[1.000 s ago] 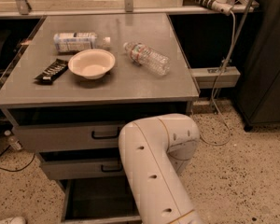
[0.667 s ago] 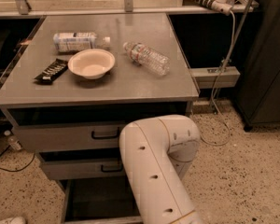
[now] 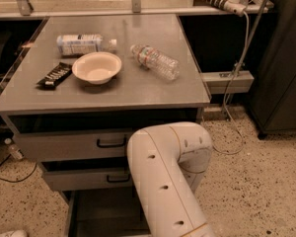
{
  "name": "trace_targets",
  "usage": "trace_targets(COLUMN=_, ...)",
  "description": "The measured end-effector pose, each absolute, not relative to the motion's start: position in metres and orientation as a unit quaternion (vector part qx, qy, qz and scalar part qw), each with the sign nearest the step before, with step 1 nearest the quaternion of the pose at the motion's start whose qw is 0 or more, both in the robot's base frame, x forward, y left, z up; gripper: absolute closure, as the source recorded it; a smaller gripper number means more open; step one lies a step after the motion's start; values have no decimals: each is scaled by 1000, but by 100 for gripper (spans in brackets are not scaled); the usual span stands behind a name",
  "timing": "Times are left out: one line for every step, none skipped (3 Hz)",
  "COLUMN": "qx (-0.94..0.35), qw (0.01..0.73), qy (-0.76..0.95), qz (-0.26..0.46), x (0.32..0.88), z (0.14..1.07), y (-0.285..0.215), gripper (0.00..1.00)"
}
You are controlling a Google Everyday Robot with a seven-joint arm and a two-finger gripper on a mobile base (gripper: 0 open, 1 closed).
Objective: Open bottom drawer
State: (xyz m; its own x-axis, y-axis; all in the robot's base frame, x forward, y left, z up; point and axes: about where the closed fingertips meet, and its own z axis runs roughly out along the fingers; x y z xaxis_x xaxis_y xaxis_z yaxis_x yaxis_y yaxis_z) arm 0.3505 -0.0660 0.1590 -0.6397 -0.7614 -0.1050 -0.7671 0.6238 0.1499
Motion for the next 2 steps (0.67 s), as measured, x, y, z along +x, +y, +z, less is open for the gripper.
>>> trace_targets(qx=-424, qw=16, qy=901, qz=91, x=352, z=159, y=-66, gripper=0)
trace_targets(qx=-404, qw=1, qy=911, qz=89, x=317, z=167, y=-77, gripper=0)
